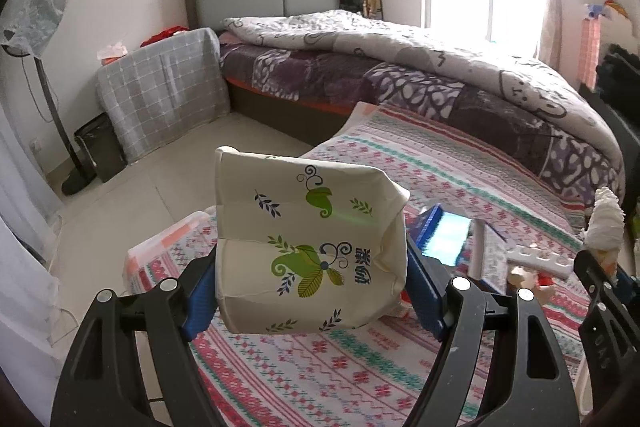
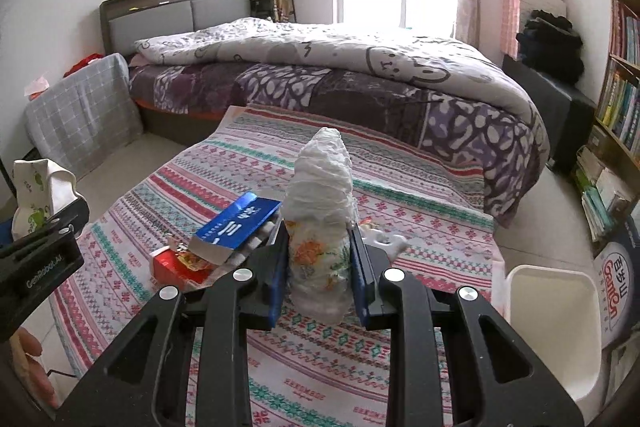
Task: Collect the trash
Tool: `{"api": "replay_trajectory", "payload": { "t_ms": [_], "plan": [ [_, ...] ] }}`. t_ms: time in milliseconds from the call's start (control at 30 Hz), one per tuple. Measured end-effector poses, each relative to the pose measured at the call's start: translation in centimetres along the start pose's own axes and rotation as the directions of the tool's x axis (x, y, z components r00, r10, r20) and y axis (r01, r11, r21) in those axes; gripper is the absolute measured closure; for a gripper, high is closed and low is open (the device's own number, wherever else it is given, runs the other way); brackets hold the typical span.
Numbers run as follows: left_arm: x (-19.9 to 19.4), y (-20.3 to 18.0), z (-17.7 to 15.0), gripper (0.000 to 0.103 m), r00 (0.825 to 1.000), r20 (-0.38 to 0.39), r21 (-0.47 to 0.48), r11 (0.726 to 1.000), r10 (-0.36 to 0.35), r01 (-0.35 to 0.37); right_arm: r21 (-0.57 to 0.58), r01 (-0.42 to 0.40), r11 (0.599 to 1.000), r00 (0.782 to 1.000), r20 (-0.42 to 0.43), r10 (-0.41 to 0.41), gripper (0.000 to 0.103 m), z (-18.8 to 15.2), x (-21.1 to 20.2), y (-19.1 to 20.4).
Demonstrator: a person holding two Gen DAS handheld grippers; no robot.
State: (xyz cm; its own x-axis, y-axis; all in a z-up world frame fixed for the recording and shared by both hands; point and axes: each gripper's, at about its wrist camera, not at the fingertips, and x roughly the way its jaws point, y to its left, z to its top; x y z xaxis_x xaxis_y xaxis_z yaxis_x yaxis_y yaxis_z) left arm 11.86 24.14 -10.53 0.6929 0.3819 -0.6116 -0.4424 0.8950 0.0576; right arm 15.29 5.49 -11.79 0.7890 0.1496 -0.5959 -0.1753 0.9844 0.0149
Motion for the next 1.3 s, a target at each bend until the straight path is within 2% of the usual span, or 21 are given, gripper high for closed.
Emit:
{"api": "replay_trajectory", "payload": {
  "t_ms": [800, 1300],
  "plan": [
    [-2.8, -8.5, -0.7, 0.026, 0.991, 0.032, 0.075, 0.989, -0.13, 0.127, 0.09, 0.113, 0.99, 0.994, -0.009, -0.112, 0.077, 0.0, -1.6, -8.2],
    [-4.6, -14.9, -1.7, 0.026, 0.975, 0.037, 0.151, 0.965, -0.221, 0.213, 0.17, 0.221, 0.96, 0.975, -0.031, -0.219, 0.077, -0.6, -2.9, -15.4]
  ]
}}
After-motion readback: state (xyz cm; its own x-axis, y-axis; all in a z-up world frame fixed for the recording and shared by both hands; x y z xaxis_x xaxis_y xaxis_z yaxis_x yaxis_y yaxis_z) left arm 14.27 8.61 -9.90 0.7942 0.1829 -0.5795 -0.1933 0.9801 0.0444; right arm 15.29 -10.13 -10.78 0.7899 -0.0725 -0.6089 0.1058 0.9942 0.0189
